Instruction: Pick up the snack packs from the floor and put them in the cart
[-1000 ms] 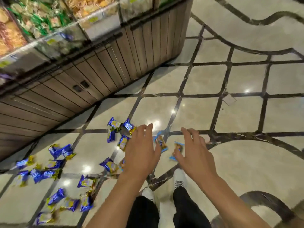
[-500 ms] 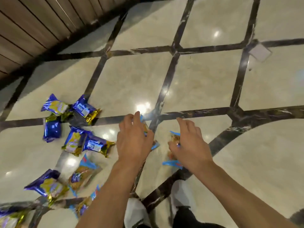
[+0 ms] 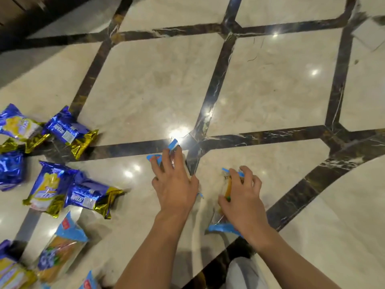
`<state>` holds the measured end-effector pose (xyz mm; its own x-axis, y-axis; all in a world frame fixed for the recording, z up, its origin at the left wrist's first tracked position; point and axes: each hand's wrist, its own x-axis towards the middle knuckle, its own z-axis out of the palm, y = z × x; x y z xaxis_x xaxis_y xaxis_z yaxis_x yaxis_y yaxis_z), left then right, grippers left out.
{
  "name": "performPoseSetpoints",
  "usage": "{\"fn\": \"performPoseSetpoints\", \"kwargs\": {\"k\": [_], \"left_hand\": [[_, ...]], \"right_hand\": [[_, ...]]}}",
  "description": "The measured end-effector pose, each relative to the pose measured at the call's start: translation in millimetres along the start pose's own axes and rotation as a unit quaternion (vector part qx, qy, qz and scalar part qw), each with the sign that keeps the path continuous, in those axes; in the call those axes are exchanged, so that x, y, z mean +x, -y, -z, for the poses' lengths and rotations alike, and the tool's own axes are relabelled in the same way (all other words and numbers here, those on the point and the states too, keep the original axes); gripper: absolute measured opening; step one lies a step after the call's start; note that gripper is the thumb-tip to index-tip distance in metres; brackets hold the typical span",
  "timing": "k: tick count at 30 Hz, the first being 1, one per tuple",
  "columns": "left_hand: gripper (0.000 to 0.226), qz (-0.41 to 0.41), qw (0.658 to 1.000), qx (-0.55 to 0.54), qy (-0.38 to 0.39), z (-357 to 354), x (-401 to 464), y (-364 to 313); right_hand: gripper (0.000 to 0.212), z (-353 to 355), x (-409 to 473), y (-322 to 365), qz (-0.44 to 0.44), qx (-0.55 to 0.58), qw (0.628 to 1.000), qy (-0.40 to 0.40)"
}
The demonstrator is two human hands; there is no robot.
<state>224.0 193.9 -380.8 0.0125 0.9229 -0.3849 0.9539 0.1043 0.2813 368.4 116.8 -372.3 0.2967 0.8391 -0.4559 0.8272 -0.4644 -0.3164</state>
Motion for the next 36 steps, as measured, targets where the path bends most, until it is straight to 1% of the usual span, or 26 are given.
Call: {"fn": "performPoseSetpoints", "kwargs": {"k": [3, 5, 7, 9, 12, 14, 16, 19, 23, 27, 31, 32, 36], "left_hand": [[0.077, -0.014, 1.0, -0.006, 0.002, -3.6, -2.6, 3.3], [0.069, -0.029, 1.0, -0.004, -0.005, -5.4, -1.0, 6.1], [0.066, -0.041, 0.999, -0.002, -0.016, -6.0, 2.3, 7.0], [0.067, -0.048, 0.998, -0.022, -0.023, -2.8, 2.8, 4.7], [0.078, -0.076, 0.995, -0.041, -0.053, 17.6, 3.7, -1.2], [0.082, -0.091, 0.991, -0.041, -0.087, 43.2, 5.2, -7.6], [0.081, -0.104, 0.986, -0.046, -0.121, 77.9, 3.7, -17.5], [0.072, -0.12, 0.978, -0.064, -0.159, 138.8, -7.5, -37.6], [0.076, -0.119, 0.974, -0.078, -0.175, 241.0, -49.7, -67.1], [0.076, -0.121, 0.971, -0.095, -0.183, 373.8, -119.4, -95.7], [0.074, -0.108, 0.967, -0.087, -0.212, 527.2, -193.0, -125.7], [0.073, -0.102, 0.966, -0.087, -0.221, 574.6, -213.9, -132.7], [0.071, -0.06, 0.964, -0.09, -0.242, 688.9, -268.6, -150.3]], "right_hand": [[0.058, -6.8, 6.9, 5.5, 0.003, -0.009, 1.0, -0.002], [0.051, -12.8, 12.8, 8.1, 0.023, -0.023, 0.999, -0.005], [0.048, -14.8, 21.6, 9.6, 0.049, -0.026, 0.998, -0.022], [0.048, -10.7, 29.0, 13.9, 0.065, -0.014, 0.997, -0.042], [0.05, 10.4, 40.6, 30.3, 0.081, 0.015, 0.994, -0.075], [0.05, 36.5, 47.0, 45.9, 0.102, 0.021, 0.989, -0.108], [0.049, 70.3, 50.2, 64.1, 0.131, 0.035, 0.981, -0.138], [0.048, 129.7, 40.5, 94.1, 0.163, 0.051, 0.972, -0.16], [0.049, 222.1, -8.4, 136.7, 0.172, 0.068, 0.967, -0.175], [0.049, 338.4, -90.2, 187.6, 0.186, 0.086, 0.961, -0.184], [0.049, 474.7, -175.4, 255.0, 0.199, 0.101, 0.953, -0.203], [0.049, 515.2, -200.1, 276.4, 0.2, 0.102, 0.953, -0.203], [0.048, 615.7, -263.4, 340.6, 0.2, 0.095, 0.952, -0.21]]}}
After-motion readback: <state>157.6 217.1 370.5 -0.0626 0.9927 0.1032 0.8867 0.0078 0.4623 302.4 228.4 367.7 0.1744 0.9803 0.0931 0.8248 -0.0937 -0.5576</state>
